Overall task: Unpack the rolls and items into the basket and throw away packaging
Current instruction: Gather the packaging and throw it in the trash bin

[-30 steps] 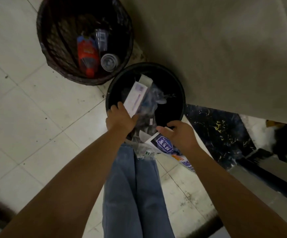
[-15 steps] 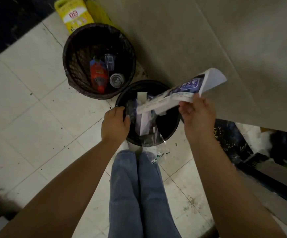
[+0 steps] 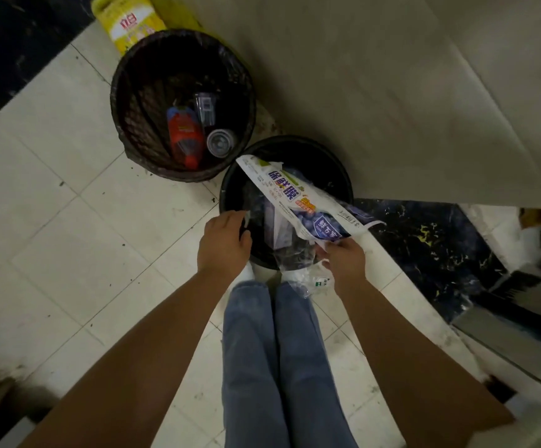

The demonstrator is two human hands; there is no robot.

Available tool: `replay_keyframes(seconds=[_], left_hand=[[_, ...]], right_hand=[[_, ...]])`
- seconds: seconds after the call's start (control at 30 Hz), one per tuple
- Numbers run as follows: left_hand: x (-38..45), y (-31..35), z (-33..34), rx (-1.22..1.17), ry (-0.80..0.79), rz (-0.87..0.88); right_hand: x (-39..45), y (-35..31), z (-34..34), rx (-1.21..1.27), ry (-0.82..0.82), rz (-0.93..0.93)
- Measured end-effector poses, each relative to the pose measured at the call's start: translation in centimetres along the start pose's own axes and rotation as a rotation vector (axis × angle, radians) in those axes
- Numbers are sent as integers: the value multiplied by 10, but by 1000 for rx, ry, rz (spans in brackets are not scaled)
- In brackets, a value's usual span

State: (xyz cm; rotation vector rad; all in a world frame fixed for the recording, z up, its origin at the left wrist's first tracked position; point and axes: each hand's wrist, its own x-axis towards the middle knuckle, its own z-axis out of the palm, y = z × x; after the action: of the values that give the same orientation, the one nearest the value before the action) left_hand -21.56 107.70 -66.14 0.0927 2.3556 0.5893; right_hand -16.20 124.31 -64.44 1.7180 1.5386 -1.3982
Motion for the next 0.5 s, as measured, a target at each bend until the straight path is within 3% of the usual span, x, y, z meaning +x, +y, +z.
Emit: replay_keyframes(seconds=[0.07,0.27,0.4,0.5], left_hand=[[1,-3,10,23,-22,-12],[2,-10,34,131,-75,-28],[-3,-11,40,149,-97,-43],[-6,-7,40,168,-121,-61]], right_hand=[[10,17,-2,-57,47,49],[30,42,12,15,-136,340],[30,56,1,-48,30,346],[29,60,-12,-321,87,214]])
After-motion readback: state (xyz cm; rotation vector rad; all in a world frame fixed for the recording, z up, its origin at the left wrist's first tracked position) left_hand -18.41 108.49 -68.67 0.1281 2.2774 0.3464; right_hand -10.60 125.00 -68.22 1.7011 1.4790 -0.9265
